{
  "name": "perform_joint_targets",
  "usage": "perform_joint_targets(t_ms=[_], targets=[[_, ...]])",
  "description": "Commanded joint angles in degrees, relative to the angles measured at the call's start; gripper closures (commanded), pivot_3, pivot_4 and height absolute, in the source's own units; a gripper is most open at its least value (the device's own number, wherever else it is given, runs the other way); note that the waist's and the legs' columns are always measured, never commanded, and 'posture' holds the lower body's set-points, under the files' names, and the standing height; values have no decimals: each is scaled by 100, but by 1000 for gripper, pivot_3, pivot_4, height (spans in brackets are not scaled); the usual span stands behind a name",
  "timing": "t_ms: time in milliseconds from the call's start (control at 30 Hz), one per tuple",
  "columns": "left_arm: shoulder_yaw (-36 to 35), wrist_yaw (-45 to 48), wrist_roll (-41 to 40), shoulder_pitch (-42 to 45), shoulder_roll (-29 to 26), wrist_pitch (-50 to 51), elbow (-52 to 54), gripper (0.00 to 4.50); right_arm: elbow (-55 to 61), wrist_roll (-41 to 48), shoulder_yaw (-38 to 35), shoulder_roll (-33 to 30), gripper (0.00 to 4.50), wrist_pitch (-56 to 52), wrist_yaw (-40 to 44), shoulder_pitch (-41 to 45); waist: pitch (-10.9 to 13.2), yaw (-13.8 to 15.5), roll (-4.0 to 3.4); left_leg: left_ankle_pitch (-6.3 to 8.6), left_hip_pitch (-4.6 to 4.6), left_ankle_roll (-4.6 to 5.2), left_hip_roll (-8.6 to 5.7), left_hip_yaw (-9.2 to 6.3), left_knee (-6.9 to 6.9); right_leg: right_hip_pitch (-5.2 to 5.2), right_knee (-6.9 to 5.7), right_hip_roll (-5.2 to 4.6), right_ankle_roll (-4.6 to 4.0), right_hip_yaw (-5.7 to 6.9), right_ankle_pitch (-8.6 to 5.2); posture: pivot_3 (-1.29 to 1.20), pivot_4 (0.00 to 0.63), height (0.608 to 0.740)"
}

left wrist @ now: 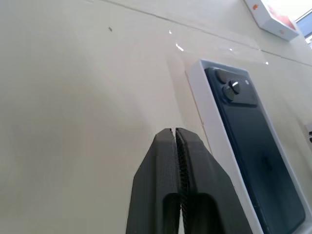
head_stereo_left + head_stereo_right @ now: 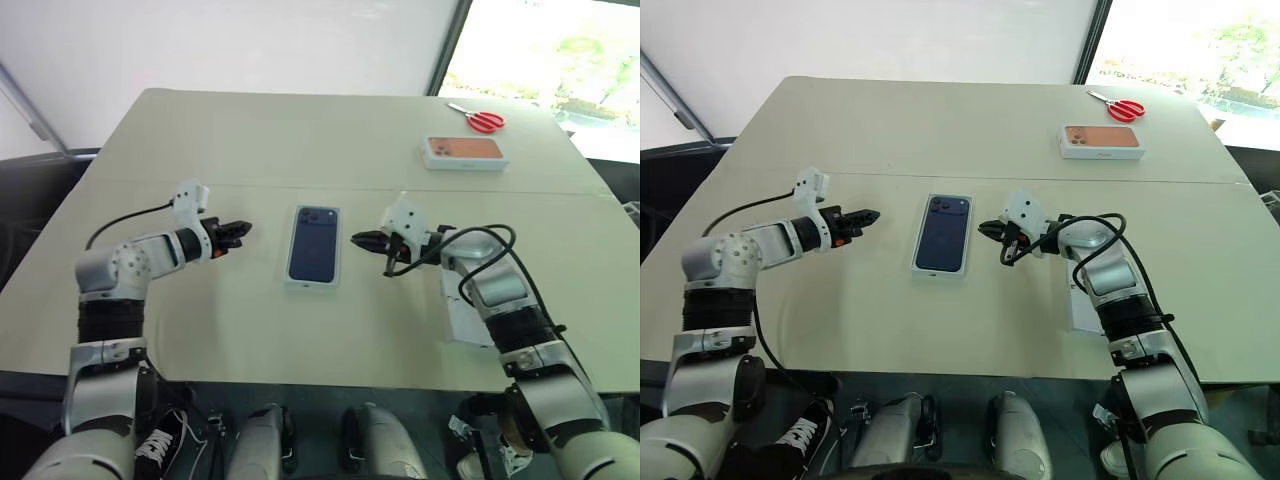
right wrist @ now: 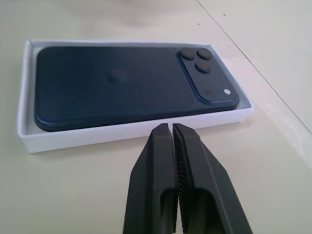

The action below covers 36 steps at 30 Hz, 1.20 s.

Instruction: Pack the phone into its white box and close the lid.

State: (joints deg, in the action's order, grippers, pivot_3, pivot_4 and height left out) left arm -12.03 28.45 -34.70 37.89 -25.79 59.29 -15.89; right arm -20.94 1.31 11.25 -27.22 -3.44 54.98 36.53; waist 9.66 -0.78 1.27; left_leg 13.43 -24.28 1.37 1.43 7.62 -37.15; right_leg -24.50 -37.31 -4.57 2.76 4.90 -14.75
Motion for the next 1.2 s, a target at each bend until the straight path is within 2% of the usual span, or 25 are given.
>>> perform_joint_targets(t_ms=[33, 200, 367, 467, 767, 1200], targets=[[276, 129, 107, 38, 206, -148, 69, 4433, -265, -423, 161, -21, 4500, 328, -317, 146, 0, -3, 0, 0, 0, 0, 0, 0, 0, 0, -1, 0, 0, 0, 0, 0, 150, 740], [858, 182, 457, 179, 574, -247, -178, 4433, -187, -356, 211, 159, 4500, 215, -281, 123, 0, -13, 0, -1, -1, 1, -1, 1, -1, 0, -2, 4, 1, 0, 0, 0, 150, 740], [1361, 443, 742, 155, 703, -353, -238, 4433, -96, -437, 296, 250, 4500, 191, -330, 41, -1, 13, -1, -2, 0, 3, 0, 2, -6, 3, -5, 8, 2, 2, 1, 0, 150, 740], [1456, 554, 718, 165, 863, -272, -155, 4433, -58, -441, 285, 226, 4500, 164, -331, 2, -1, 18, -1, 0, -1, 6, -2, 2, -10, 6, -4, 7, 3, 2, 0, 0, 150, 740], [1807, 717, 863, 284, 1549, -234, -93, 4433, 181, -381, 78, -333, 4500, 46, -156, -404, -2, 165, -3, 7, 0, 17, -6, 0, -22, 17, -1, 2, 5, 3, -1, 0, 150, 740], [1998, 938, 1565, 928, 2517, -972, -1334, 4433, 558, -279, -363, -1062, 4500, -115, 0, -998, -3, 319, -4, 26, -4, 49, -10, -7, -51, 35, 11, -7, 7, 8, -3, 0, 150, 740]])
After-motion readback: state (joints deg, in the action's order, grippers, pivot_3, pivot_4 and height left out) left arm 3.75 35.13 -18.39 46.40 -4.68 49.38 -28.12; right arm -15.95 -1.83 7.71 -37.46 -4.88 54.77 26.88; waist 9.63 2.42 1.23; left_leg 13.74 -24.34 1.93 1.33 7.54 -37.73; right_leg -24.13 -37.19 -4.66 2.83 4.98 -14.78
